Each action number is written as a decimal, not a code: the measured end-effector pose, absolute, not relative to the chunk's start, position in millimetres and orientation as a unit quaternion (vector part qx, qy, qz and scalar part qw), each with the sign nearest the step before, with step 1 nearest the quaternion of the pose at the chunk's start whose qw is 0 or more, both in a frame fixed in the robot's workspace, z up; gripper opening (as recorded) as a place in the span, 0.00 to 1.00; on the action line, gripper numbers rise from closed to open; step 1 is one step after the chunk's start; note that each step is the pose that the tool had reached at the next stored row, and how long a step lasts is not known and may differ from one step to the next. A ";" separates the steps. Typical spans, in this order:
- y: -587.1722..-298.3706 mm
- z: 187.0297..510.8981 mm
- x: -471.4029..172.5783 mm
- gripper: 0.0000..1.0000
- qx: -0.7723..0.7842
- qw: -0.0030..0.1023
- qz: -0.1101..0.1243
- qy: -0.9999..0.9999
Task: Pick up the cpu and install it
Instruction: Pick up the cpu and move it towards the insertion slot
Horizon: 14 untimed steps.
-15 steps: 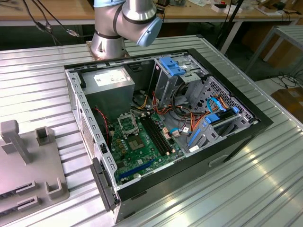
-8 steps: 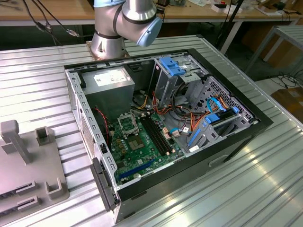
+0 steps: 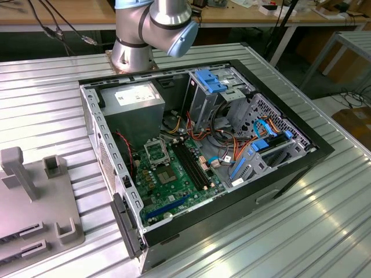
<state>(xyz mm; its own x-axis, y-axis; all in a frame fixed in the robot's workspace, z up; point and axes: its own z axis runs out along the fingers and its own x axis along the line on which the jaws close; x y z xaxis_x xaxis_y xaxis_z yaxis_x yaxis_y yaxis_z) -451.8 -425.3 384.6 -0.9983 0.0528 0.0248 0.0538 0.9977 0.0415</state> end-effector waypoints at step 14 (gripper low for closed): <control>-425.3 384.7 -451.9 0.48 -0.021 0.012 -0.021 -0.999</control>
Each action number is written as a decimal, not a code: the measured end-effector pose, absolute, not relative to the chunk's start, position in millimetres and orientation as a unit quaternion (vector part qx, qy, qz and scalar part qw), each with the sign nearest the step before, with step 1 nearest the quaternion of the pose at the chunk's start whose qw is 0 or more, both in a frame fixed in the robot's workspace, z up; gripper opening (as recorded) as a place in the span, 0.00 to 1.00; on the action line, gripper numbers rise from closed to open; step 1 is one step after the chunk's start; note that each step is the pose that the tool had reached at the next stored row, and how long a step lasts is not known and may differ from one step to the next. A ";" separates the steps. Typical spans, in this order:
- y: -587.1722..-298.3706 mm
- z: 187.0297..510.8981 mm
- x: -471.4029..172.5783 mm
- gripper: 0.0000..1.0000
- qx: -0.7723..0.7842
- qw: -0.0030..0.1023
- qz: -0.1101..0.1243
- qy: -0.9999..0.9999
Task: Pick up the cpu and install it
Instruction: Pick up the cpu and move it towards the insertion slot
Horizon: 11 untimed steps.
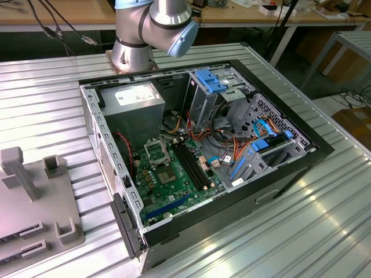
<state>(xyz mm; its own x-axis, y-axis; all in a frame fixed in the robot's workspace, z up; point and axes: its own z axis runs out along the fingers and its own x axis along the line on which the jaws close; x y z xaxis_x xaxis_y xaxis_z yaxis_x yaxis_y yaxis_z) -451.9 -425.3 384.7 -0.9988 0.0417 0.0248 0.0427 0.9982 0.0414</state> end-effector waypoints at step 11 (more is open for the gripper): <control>-425.3 384.7 -451.9 0.48 -0.014 0.012 -0.021 -1.000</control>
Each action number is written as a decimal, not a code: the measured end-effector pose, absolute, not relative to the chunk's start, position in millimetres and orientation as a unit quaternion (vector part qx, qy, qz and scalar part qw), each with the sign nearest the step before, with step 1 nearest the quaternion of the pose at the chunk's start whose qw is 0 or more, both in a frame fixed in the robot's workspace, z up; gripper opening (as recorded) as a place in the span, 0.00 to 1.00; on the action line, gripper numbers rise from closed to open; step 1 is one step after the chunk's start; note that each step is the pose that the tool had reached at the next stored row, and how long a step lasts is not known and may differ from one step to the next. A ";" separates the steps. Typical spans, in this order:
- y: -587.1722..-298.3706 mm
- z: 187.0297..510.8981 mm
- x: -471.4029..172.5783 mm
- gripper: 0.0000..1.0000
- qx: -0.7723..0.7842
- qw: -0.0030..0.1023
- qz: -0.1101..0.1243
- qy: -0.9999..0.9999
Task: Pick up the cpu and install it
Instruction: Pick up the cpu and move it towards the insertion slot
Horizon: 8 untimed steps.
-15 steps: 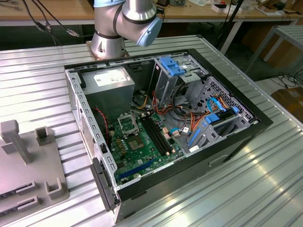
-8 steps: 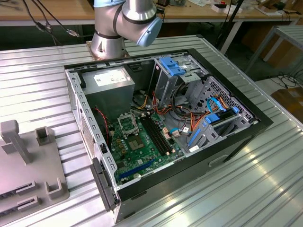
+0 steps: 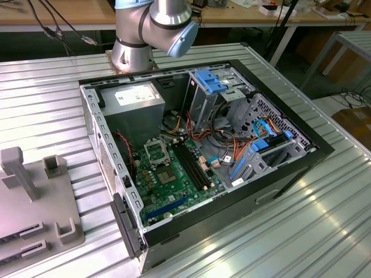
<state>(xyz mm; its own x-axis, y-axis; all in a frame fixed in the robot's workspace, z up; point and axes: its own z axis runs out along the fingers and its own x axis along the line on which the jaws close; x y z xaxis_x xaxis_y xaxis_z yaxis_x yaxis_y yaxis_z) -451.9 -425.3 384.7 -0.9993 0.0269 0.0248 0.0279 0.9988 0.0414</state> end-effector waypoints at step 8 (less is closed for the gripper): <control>-425.3 384.6 -451.9 0.48 -0.010 0.012 -0.021 -1.000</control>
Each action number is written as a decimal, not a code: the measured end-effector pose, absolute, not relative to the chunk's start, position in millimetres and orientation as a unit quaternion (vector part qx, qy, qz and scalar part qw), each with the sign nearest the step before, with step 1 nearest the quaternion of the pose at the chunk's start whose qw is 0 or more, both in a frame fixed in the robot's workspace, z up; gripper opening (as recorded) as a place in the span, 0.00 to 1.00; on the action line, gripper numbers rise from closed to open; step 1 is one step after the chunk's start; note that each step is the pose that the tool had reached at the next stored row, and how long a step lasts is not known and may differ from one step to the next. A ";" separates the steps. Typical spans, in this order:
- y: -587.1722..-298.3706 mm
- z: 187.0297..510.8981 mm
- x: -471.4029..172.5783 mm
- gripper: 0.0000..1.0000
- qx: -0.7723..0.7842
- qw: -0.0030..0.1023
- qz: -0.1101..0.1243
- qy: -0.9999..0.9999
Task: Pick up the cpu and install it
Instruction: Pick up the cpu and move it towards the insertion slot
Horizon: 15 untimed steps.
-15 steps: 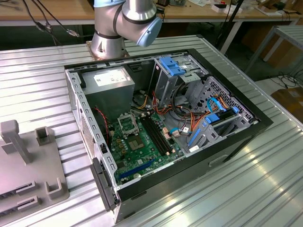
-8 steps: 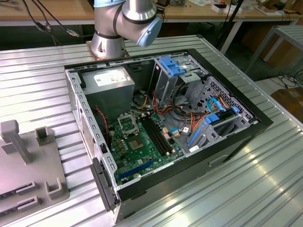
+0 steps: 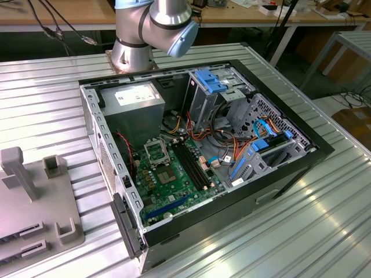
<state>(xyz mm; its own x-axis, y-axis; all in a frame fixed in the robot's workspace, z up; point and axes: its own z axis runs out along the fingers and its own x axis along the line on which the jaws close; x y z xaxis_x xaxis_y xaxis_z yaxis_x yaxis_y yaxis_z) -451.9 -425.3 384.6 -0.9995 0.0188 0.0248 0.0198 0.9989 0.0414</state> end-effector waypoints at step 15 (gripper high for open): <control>-425.3 384.7 -451.9 0.49 -0.007 0.012 -0.021 -1.000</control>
